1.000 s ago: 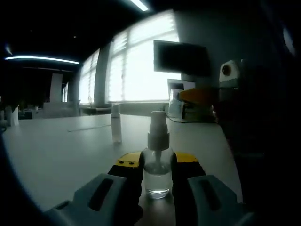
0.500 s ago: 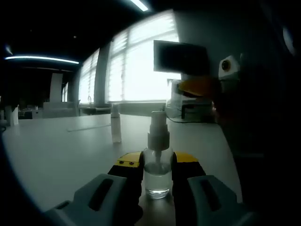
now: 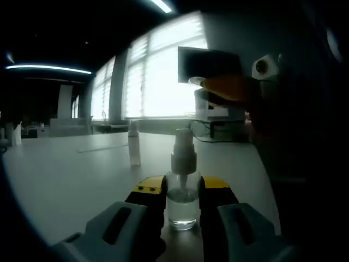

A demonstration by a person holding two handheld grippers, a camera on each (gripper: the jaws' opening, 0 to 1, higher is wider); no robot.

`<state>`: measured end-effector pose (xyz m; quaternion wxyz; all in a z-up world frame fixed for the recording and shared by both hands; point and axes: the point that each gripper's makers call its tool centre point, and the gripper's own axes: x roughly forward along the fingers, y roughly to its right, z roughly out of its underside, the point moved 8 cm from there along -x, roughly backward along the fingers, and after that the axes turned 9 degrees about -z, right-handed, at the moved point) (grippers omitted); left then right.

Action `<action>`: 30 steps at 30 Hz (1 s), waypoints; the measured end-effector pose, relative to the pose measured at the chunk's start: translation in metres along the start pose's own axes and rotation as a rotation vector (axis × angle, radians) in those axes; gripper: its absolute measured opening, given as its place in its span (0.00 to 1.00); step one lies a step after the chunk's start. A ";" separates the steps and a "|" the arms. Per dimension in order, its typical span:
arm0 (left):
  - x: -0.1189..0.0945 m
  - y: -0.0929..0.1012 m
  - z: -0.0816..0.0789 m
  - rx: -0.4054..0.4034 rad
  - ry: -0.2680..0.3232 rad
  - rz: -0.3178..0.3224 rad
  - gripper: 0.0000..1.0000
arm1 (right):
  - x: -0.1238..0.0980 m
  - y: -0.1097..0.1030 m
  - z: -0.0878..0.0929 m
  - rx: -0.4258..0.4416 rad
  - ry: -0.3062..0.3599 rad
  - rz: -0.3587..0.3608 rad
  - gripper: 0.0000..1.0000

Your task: Clamp pump bottle remove cover press pump head put on cover

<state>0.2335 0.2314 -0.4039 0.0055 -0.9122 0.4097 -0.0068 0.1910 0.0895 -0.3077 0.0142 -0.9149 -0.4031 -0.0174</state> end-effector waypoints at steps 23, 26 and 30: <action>0.000 0.002 0.000 0.002 0.000 0.003 0.15 | 0.015 -0.012 0.007 -0.022 -0.036 -0.050 0.09; 0.000 0.002 0.000 0.002 0.001 0.003 0.15 | 0.017 -0.012 0.010 -0.030 -0.048 -0.047 0.09; 0.000 0.001 0.000 0.002 0.001 0.003 0.15 | 0.018 -0.015 0.013 -0.031 -0.058 -0.051 0.09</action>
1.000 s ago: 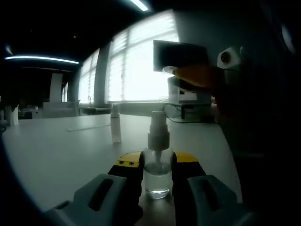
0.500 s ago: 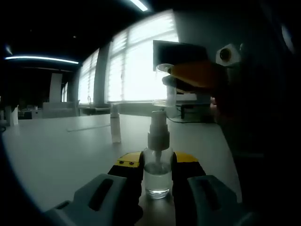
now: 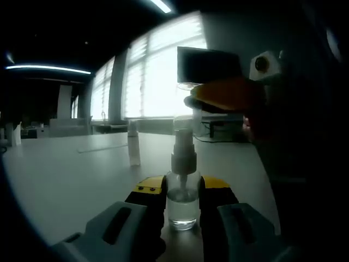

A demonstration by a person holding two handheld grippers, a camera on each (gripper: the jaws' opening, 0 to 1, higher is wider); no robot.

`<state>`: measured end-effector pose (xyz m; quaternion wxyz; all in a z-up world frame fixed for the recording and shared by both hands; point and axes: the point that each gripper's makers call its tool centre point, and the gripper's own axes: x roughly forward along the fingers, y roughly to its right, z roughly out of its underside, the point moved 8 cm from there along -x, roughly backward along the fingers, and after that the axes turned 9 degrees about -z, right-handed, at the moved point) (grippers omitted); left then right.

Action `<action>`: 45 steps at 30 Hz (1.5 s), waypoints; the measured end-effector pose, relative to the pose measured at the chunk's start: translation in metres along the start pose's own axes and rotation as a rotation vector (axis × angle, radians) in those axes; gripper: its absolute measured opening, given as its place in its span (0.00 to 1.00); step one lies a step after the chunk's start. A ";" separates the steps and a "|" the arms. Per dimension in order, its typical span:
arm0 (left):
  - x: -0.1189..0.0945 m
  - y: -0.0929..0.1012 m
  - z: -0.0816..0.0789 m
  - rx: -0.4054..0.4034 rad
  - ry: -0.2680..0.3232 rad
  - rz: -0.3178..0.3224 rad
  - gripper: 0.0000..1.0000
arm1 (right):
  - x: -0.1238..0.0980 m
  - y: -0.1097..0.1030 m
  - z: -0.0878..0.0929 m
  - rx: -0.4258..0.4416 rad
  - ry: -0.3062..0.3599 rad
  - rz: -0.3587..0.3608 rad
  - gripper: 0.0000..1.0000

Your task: Clamp pump bottle remove cover press pump head put on cover

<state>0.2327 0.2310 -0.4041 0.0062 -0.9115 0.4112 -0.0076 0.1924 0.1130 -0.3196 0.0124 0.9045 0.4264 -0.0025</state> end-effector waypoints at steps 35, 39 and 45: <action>0.000 0.001 -0.001 0.002 0.000 0.000 0.15 | 0.005 0.001 0.021 -0.017 -0.057 0.002 0.09; 0.000 0.000 -0.001 0.002 0.000 0.000 0.15 | 0.005 0.001 0.021 -0.015 -0.051 0.001 0.09; 0.000 0.000 -0.001 0.002 0.000 0.000 0.15 | 0.004 0.001 0.023 -0.010 -0.047 -0.001 0.09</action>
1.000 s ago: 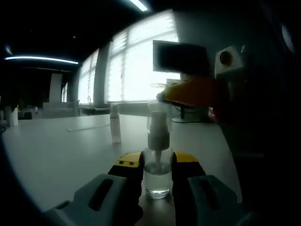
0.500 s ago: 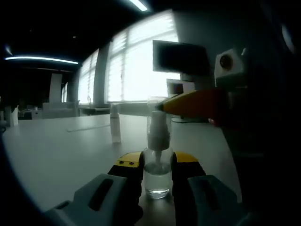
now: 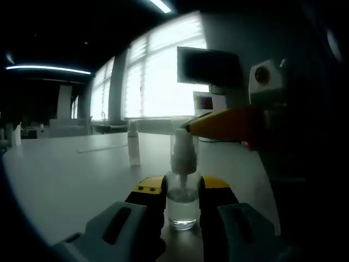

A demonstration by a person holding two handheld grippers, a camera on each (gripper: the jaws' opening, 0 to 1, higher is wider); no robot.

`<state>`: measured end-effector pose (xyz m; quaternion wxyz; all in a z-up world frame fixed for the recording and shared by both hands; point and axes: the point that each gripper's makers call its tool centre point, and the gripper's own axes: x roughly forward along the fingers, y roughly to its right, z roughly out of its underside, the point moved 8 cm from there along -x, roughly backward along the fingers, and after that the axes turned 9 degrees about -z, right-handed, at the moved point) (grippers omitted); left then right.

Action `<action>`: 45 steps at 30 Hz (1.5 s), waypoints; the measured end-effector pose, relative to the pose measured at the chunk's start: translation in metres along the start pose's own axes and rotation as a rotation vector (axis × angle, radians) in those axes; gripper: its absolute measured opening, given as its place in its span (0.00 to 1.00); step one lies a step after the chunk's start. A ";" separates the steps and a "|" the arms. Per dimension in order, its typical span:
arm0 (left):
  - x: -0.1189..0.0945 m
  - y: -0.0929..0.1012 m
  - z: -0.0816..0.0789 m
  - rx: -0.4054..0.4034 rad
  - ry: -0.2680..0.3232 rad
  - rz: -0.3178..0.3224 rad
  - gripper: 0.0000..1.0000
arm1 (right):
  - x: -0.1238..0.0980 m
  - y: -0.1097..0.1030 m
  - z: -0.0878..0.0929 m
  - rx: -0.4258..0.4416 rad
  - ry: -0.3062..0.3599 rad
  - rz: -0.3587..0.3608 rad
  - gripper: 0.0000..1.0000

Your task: Clamp pump bottle remove cover press pump head put on cover

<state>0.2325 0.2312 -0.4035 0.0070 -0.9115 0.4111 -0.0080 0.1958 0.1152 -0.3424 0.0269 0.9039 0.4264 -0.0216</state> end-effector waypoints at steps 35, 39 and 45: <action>0.001 -0.002 0.001 0.003 -0.004 -0.017 0.15 | -0.016 0.007 -0.003 -0.012 0.072 -0.019 0.18; 0.001 -0.003 0.001 0.003 -0.005 -0.025 0.15 | -0.021 0.013 -0.003 -0.021 0.078 -0.005 0.19; 0.001 -0.004 0.001 0.006 -0.007 -0.033 0.15 | -0.029 0.022 -0.003 -0.026 0.081 0.022 0.19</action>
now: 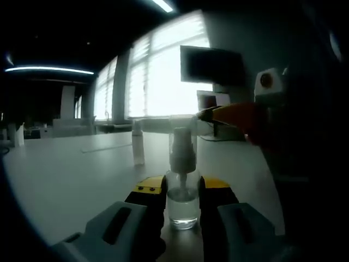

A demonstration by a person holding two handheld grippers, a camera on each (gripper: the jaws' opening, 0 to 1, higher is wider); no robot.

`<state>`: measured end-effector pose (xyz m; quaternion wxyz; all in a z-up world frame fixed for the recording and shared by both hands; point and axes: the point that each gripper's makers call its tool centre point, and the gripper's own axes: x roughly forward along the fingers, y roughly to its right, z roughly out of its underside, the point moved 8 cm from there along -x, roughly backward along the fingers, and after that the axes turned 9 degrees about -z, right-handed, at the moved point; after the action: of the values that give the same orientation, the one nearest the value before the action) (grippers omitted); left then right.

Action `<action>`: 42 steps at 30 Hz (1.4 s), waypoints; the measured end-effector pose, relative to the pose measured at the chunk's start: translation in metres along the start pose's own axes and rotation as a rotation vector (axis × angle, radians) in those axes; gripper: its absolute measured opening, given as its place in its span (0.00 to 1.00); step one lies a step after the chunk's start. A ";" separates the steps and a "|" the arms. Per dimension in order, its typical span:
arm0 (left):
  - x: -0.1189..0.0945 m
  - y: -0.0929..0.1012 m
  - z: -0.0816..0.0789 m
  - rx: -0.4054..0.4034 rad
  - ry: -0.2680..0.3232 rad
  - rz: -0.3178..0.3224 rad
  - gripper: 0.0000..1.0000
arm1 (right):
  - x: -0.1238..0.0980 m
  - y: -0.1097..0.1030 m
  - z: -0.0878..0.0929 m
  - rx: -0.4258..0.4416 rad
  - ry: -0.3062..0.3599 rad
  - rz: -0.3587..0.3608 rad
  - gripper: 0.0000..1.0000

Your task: Clamp pump bottle remove cover press pump head put on cover

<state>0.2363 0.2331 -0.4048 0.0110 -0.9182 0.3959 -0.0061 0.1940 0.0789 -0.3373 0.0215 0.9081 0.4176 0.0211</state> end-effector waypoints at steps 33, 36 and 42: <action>0.001 -0.002 0.001 0.004 -0.010 -0.022 0.15 | -0.044 0.065 0.057 -0.009 -0.007 0.202 0.19; 0.000 -0.002 0.001 0.005 -0.011 -0.023 0.15 | -0.045 0.066 0.064 -0.004 -0.004 0.201 0.19; 0.000 0.000 0.001 0.006 -0.012 -0.023 0.15 | -0.045 0.068 0.065 -0.022 -0.004 0.207 0.19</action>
<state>0.2368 0.2331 -0.4058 0.0164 -0.9226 0.3854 -0.0018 0.2205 -0.0008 -0.3988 0.0303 0.9462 0.3212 0.0260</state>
